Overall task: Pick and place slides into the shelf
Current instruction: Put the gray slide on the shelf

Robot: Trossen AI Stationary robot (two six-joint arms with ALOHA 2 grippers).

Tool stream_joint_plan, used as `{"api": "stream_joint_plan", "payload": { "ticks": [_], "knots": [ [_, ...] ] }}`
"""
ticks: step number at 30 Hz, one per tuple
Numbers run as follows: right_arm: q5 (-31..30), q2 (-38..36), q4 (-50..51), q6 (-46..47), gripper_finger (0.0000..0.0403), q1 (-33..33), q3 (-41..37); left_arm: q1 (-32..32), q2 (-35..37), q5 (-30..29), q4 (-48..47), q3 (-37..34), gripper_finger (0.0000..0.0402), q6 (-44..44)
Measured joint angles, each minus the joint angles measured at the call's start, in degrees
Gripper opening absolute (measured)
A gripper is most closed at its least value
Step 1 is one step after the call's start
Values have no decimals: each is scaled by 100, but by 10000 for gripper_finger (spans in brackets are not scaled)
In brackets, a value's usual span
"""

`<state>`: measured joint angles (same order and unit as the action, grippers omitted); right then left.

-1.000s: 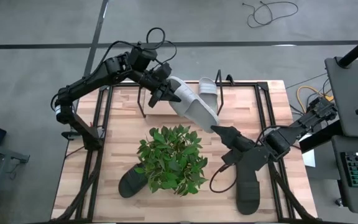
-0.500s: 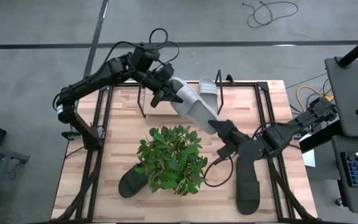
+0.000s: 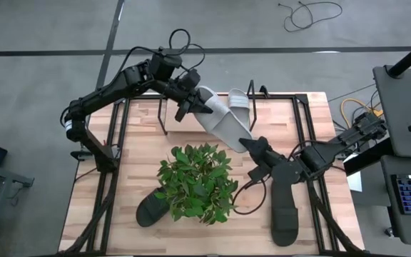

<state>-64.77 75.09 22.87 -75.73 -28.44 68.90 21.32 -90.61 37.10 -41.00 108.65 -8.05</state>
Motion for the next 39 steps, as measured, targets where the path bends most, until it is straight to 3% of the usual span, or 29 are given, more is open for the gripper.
{"api": "stream_joint_plan", "payload": {
  "ticks": [4,9,16,21,25,31,39],
  "knots": [
    [-129,-17,-52,57,46,1,2,0,20,-126,260,-3,24,500],
    [-246,-80,-132,299,45,1,2,-4,24,-257,515,-3,91,1026],
    [-499,-226,-126,534,45,-1,4,-4,25,-621,720,1,193,1160],
    [-837,-531,-90,733,45,-3,2,12,84,-833,821,3,242,1157],
    [-1281,-857,-114,738,45,8,9,23,235,-1371,954,18,254,1158],
    [-1198,-1277,-96,1088,45,-3,9,46,485,-1980,1017,14,255,1192],
    [-1169,-1432,-93,3017,45,-1,3,41,1022,-2822,732,-23,255,1202]
  ]
}}
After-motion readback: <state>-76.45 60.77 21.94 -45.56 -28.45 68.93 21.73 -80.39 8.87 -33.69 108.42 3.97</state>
